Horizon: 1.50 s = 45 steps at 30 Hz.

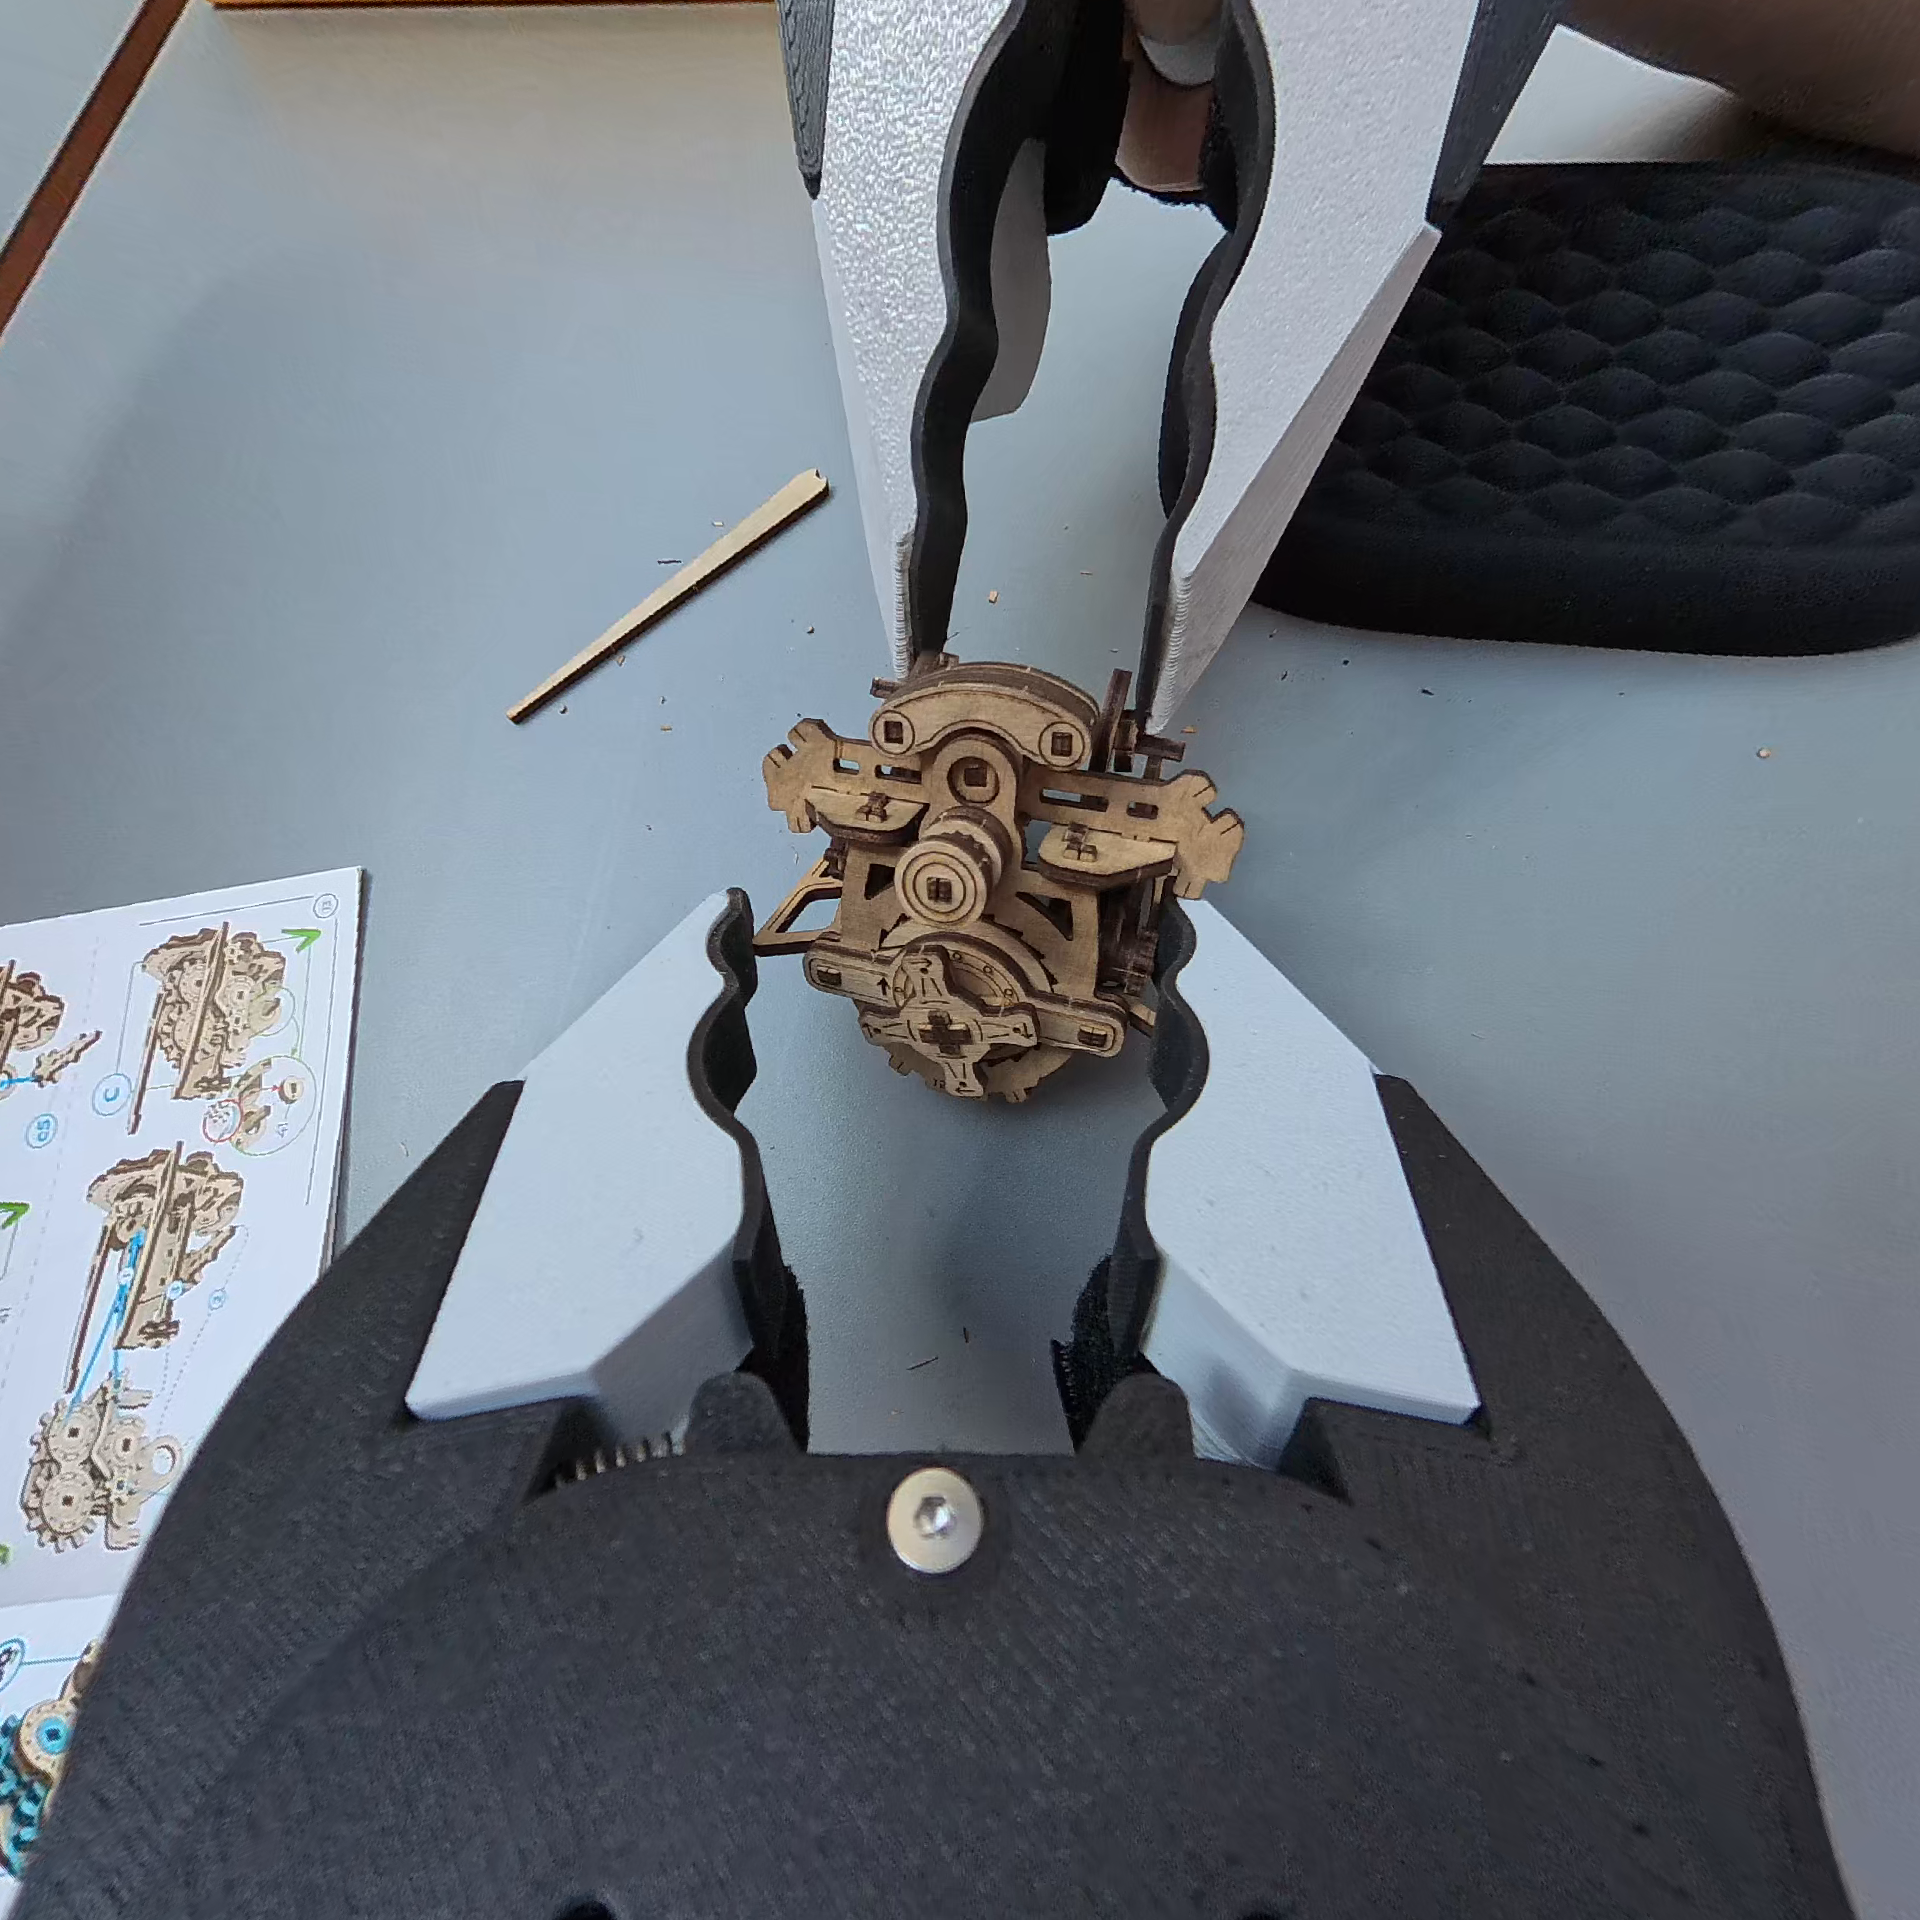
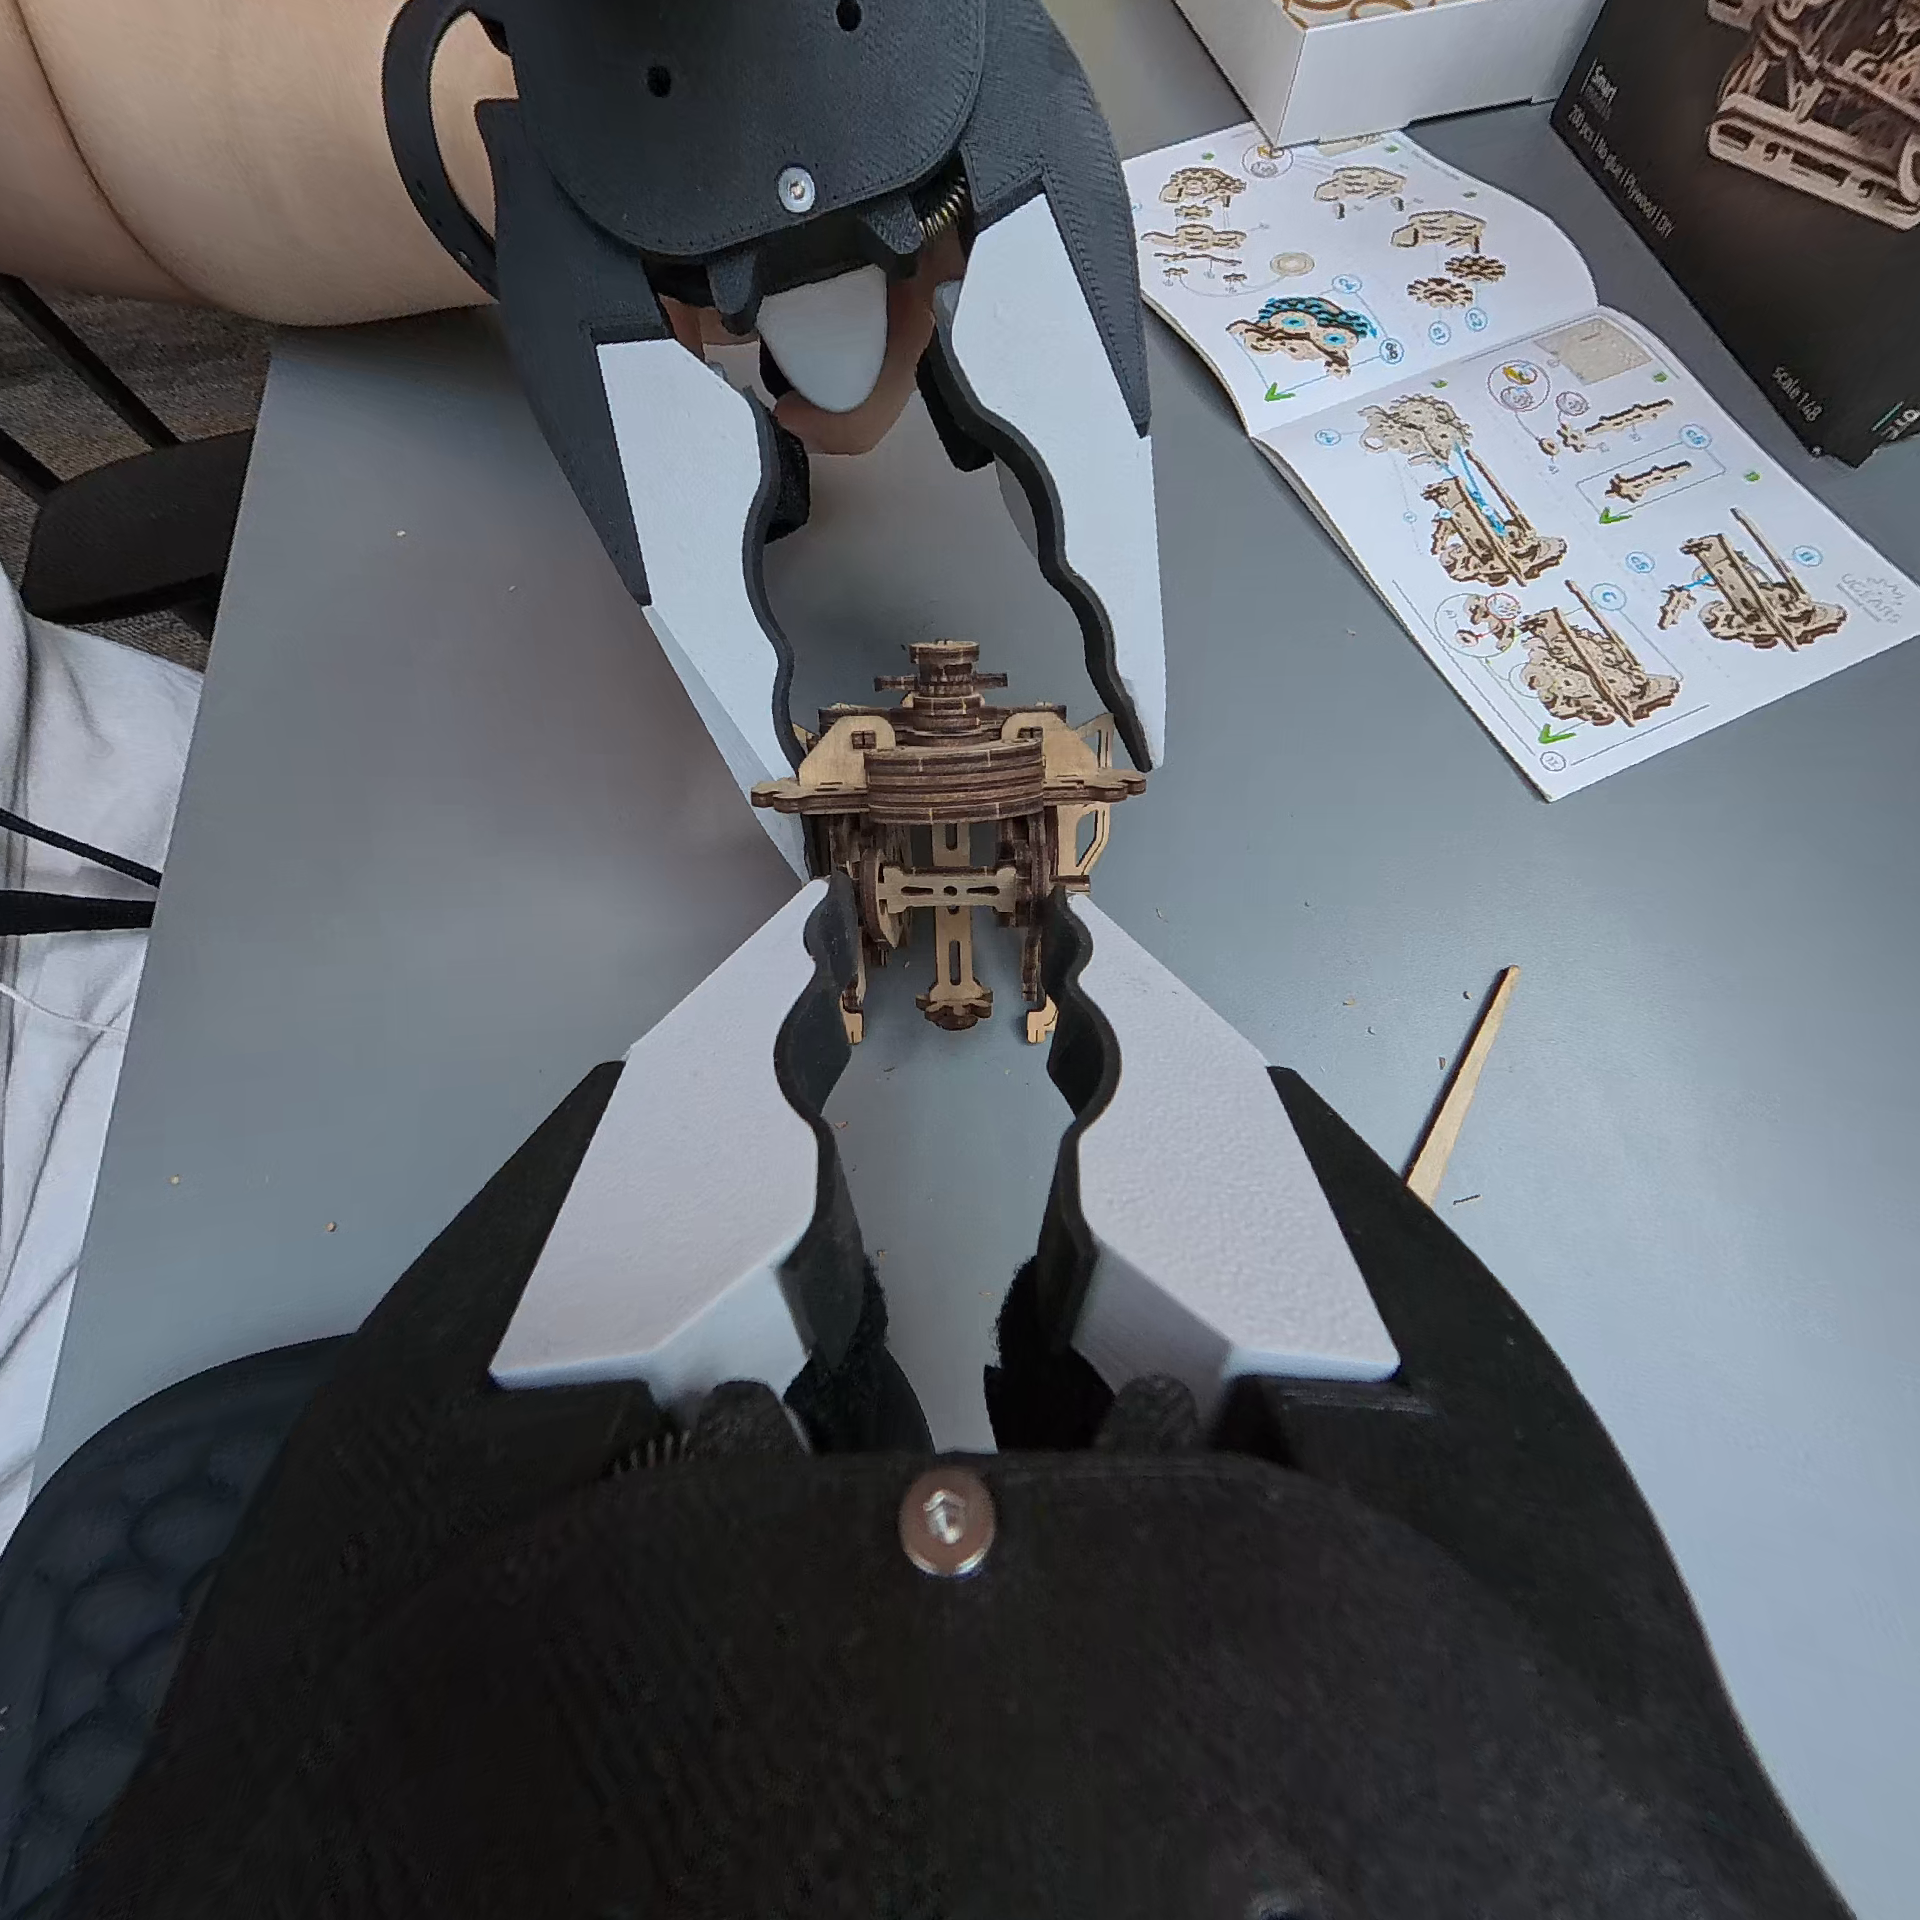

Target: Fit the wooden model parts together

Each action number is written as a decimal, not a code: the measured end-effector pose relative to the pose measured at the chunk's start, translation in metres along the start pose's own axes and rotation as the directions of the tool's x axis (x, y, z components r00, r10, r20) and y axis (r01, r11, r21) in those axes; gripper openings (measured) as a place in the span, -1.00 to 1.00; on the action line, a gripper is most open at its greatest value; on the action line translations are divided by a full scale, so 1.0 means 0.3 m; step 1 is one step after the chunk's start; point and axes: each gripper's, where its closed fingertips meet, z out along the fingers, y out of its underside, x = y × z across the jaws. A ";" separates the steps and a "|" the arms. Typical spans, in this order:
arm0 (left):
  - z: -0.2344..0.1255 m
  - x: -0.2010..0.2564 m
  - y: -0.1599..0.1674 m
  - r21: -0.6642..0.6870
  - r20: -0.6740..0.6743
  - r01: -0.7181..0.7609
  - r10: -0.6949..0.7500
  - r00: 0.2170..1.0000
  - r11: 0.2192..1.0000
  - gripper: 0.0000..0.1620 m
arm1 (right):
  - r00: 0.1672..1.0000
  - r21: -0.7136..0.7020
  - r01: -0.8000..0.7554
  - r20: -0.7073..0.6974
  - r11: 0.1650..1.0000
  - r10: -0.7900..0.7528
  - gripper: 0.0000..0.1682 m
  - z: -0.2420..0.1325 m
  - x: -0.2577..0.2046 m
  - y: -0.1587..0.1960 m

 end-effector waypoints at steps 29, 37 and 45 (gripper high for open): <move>-0.008 -0.012 -0.012 -0.020 0.061 -0.042 0.043 0.997 0.999 -0.06 | 0.994 0.007 -0.110 0.018 0.994 0.110 -0.55 0.012 0.005 -0.002; -0.009 -0.013 -0.015 -0.024 0.071 -0.046 0.048 0.996 0.999 -0.06 | 0.991 0.006 -0.136 0.017 0.991 0.136 -0.55 0.012 0.006 -0.002; -0.010 -0.013 -0.014 -0.026 0.072 -0.048 0.050 0.996 0.999 -0.06 | 0.994 -0.003 -0.108 -0.011 0.994 0.108 -0.55 0.013 0.005 -0.002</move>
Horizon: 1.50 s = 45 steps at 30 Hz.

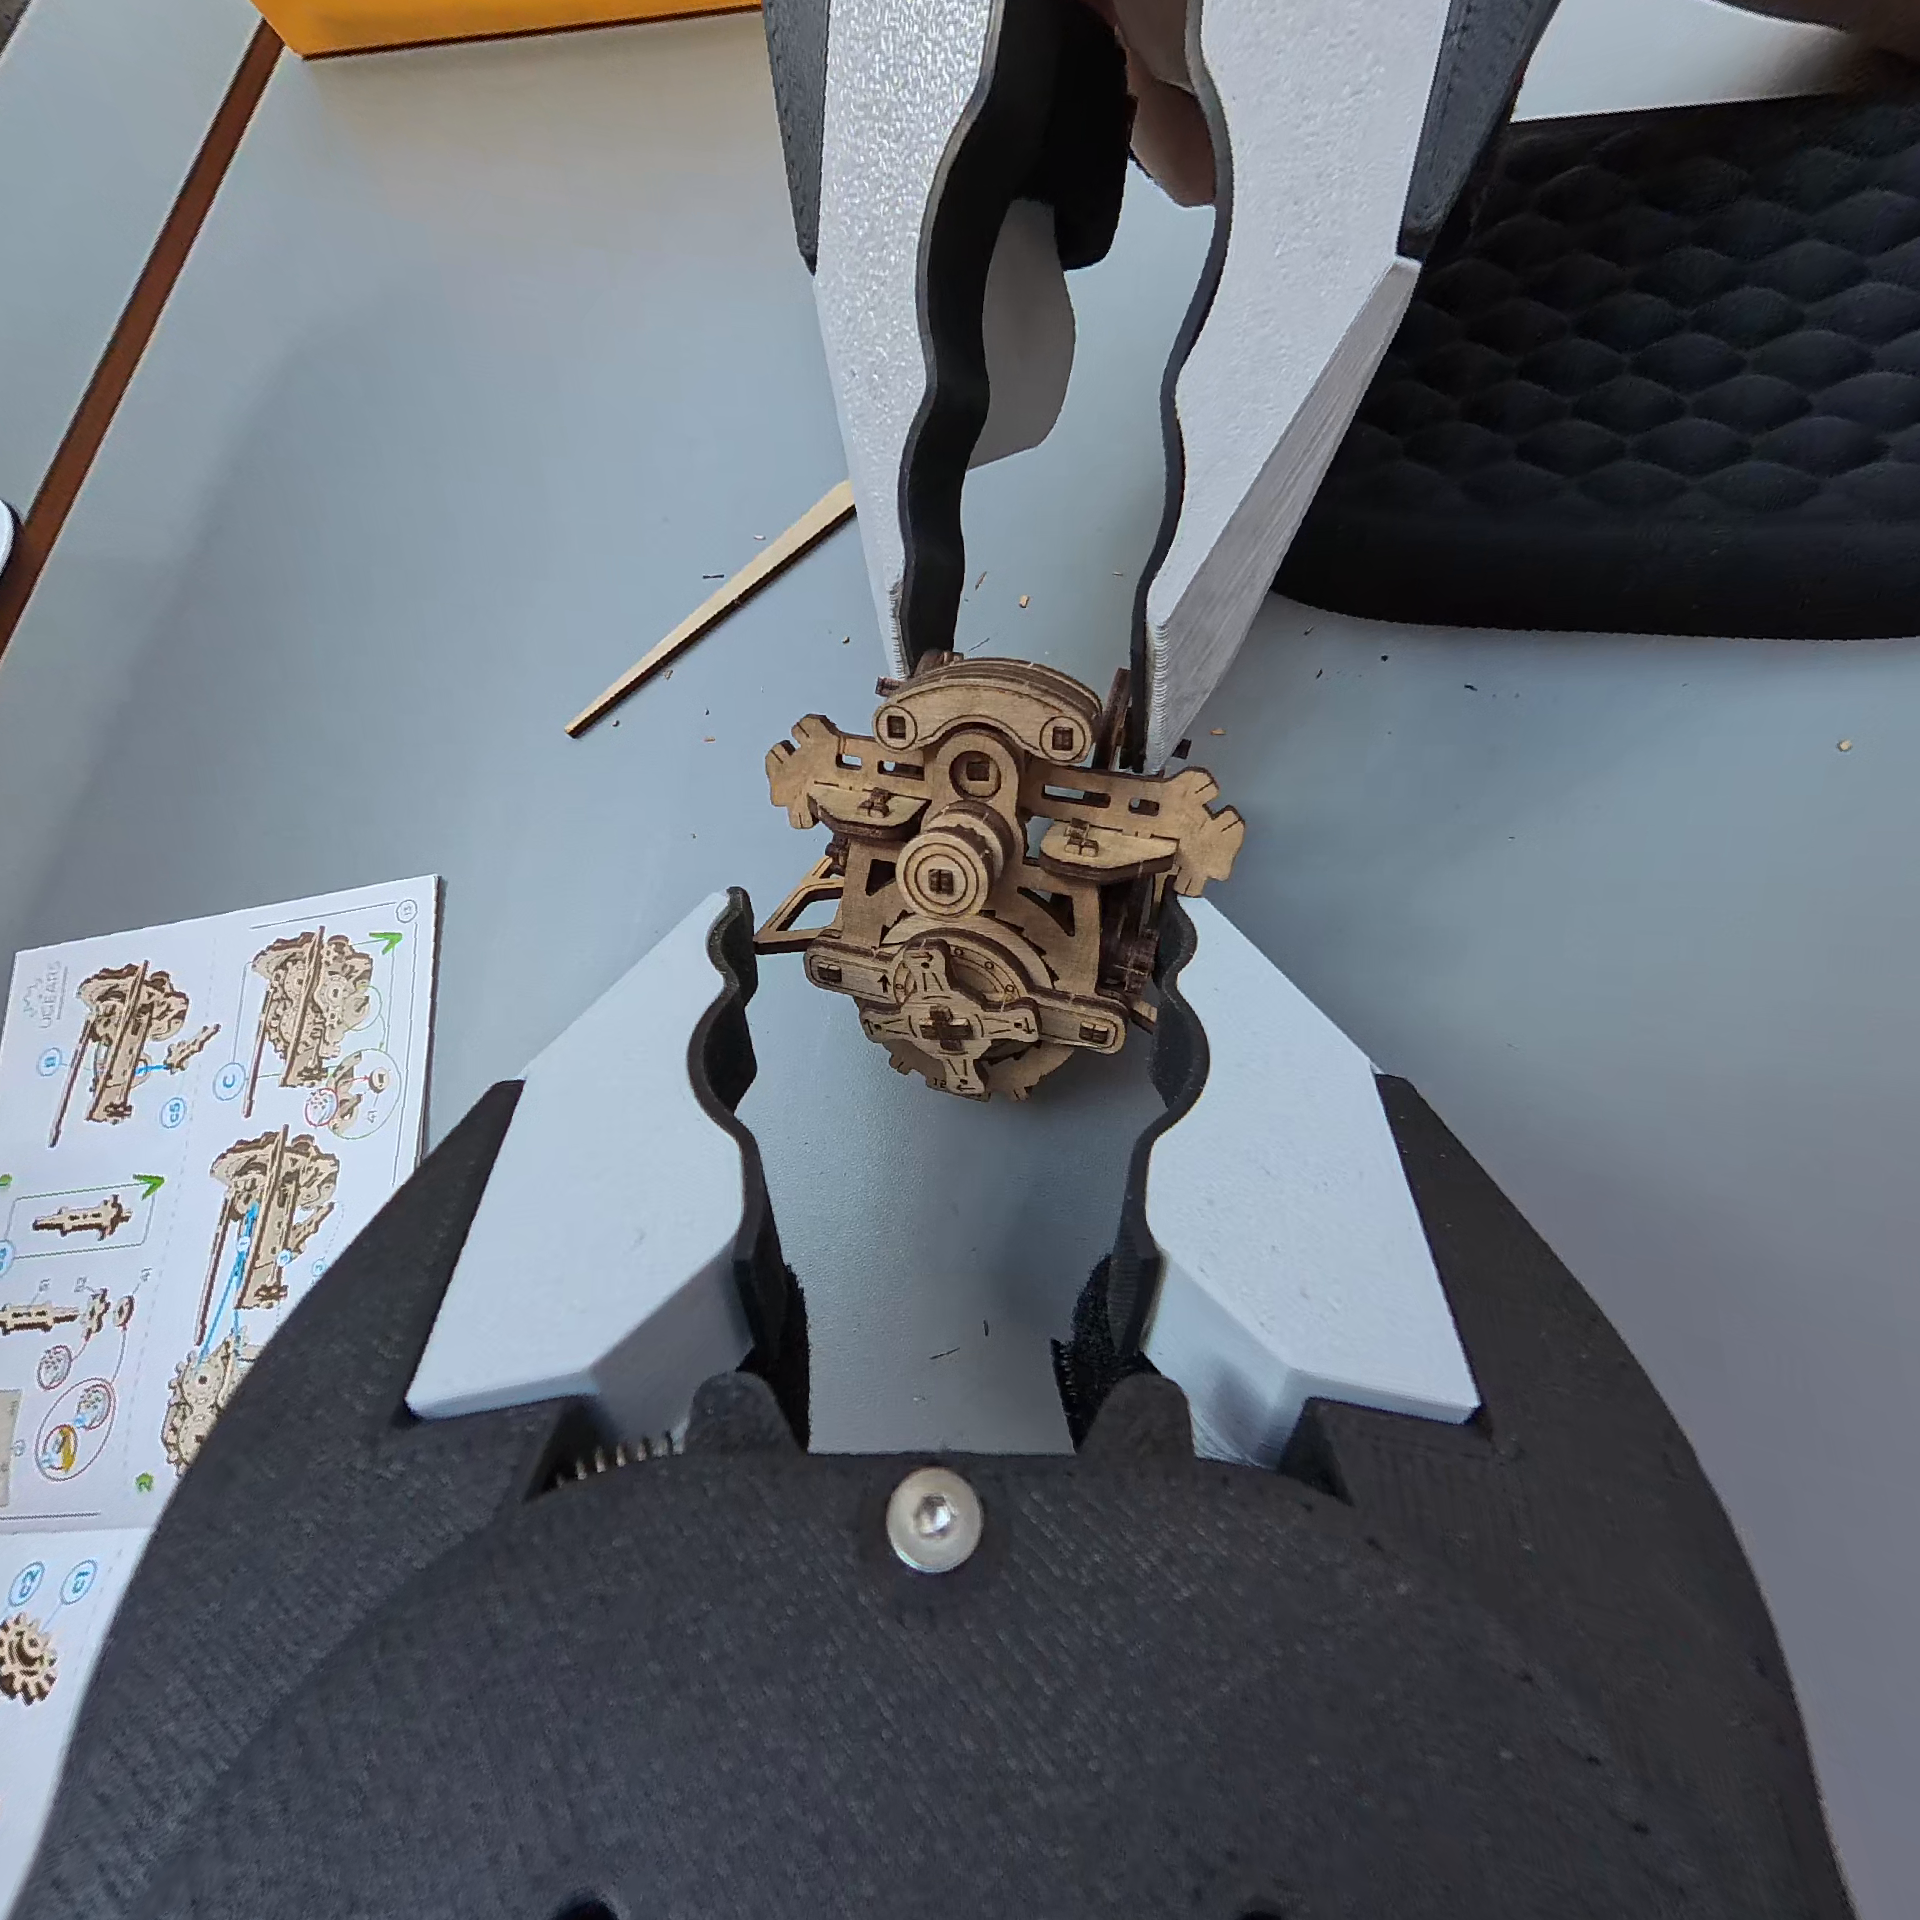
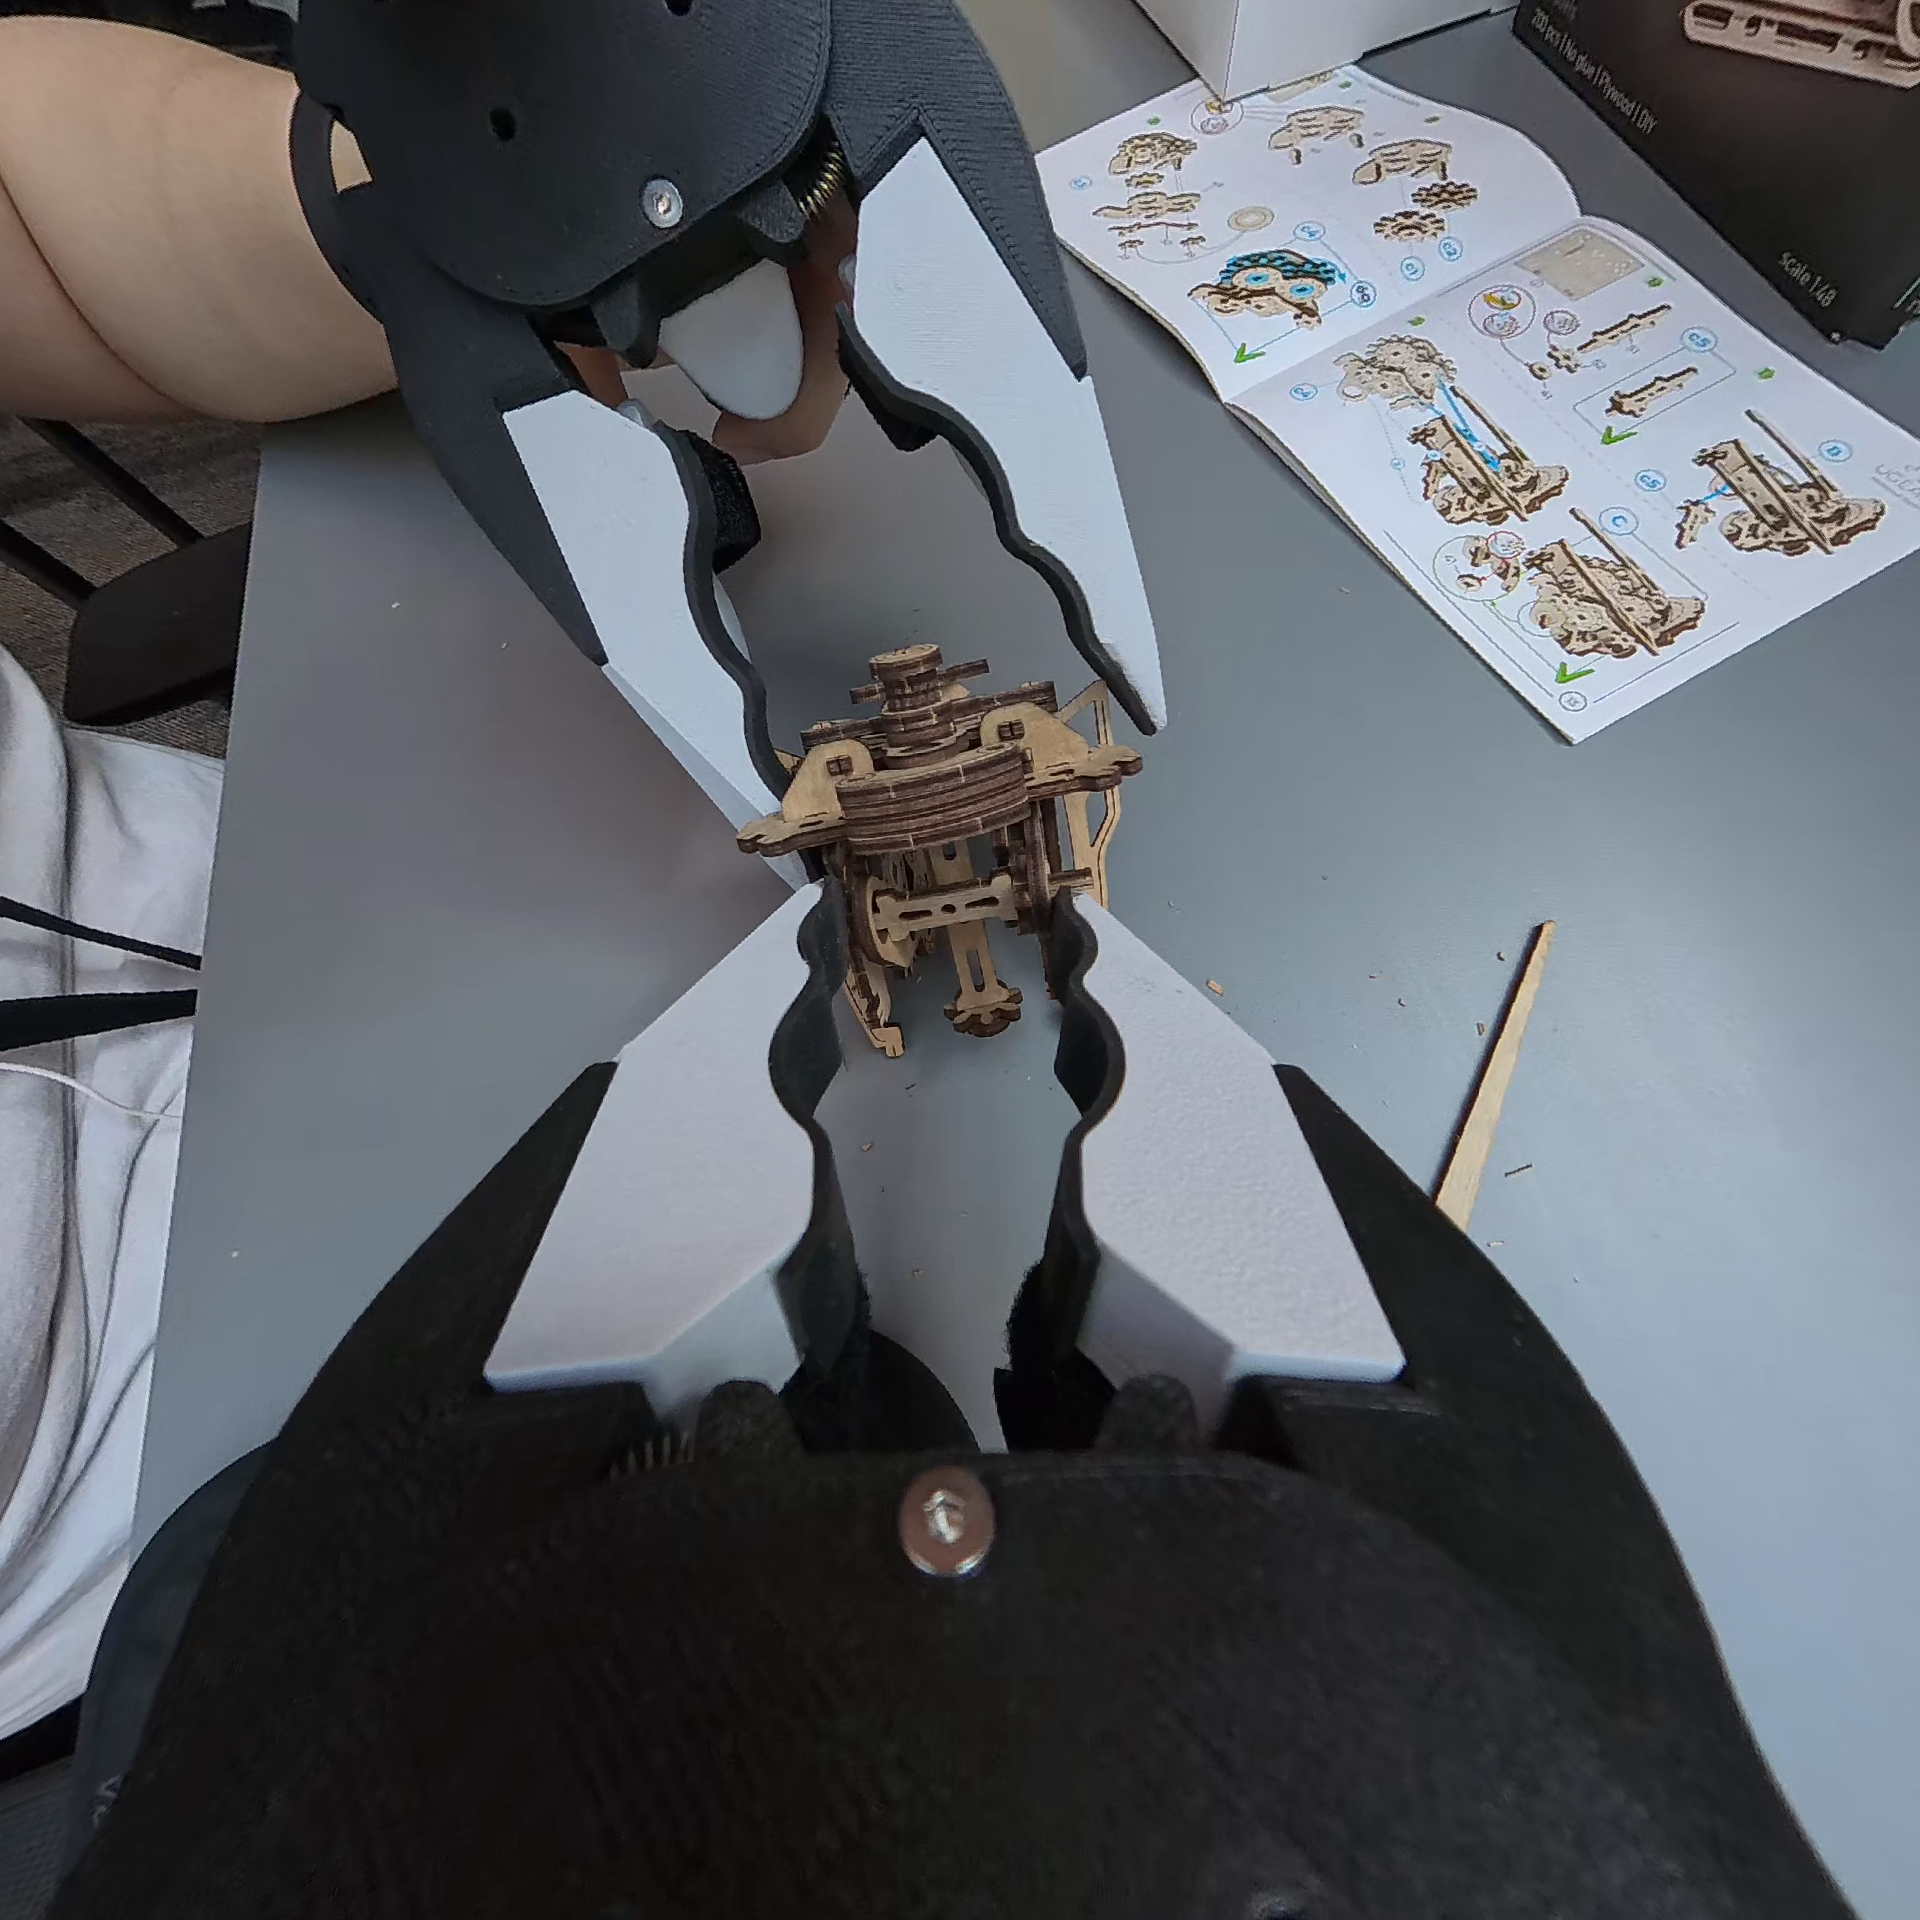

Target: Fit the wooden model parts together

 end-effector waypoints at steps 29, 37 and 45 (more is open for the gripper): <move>-0.009 0.028 -0.004 0.060 -0.181 0.142 -0.129 0.975 0.988 -0.06 | 0.984 0.063 0.162 0.059 0.985 -0.166 -0.56 -0.016 -0.022 0.001; -0.024 0.036 -0.032 0.104 -0.283 0.270 -0.232 0.931 0.957 -0.06 | 0.984 0.112 0.172 0.024 0.979 -0.175 -0.55 -0.032 -0.018 -0.032; -0.025 0.034 -0.036 0.108 -0.294 0.291 -0.249 0.923 0.951 -0.06 | 0.995 0.135 0.057 0.069 0.989 -0.067 -0.55 -0.032 -0.014 -0.043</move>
